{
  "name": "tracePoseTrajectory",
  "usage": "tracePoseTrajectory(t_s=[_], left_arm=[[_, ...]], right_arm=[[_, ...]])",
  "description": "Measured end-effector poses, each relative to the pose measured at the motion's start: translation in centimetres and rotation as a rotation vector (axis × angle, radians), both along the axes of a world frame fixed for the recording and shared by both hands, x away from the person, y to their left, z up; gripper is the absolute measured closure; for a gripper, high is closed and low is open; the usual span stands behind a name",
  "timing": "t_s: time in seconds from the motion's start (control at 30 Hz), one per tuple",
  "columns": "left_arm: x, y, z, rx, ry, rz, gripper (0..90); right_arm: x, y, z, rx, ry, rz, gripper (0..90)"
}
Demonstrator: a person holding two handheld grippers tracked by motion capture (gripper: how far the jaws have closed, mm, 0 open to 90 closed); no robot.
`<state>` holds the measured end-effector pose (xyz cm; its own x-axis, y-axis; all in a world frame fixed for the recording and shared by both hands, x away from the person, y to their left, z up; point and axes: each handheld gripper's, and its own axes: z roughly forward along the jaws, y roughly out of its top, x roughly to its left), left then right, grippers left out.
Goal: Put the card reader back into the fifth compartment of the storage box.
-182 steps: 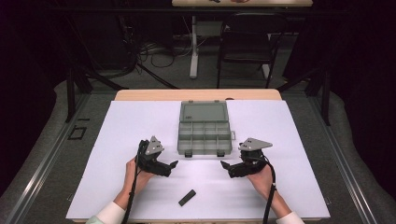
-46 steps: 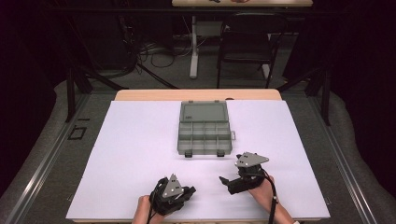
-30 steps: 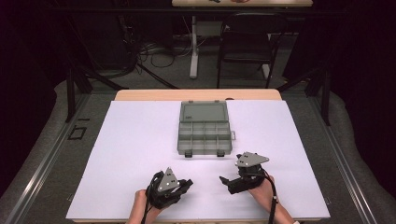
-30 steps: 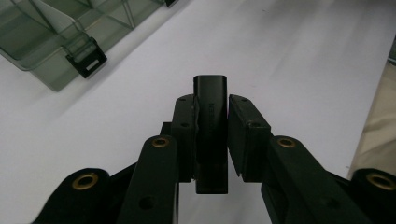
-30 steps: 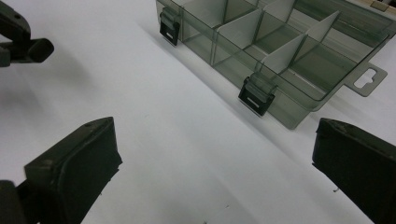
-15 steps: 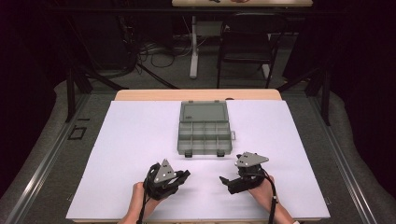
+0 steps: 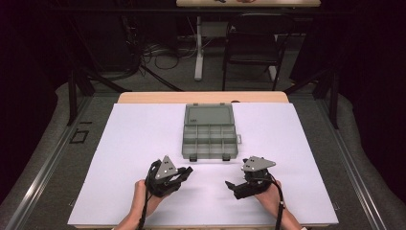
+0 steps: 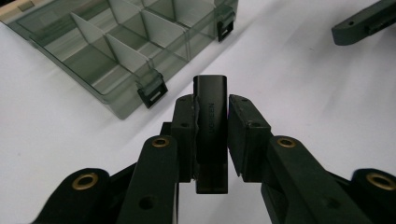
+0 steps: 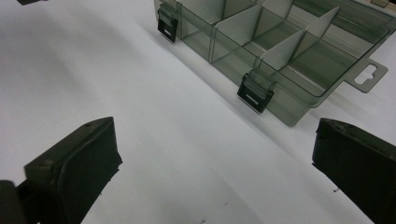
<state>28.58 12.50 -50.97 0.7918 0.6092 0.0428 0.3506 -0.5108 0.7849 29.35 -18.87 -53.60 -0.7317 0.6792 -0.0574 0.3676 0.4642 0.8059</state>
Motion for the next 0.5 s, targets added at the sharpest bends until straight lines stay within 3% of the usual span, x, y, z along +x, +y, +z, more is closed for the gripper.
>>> tracePoseTrajectory(t_s=[0.5], left_arm=[[2.2,0.5,1.2,-0.028,-0.036,0.043,73.1]], right_arm=[[0.0,-0.1,0.0,0.000,-0.005,-0.003,0.0]])
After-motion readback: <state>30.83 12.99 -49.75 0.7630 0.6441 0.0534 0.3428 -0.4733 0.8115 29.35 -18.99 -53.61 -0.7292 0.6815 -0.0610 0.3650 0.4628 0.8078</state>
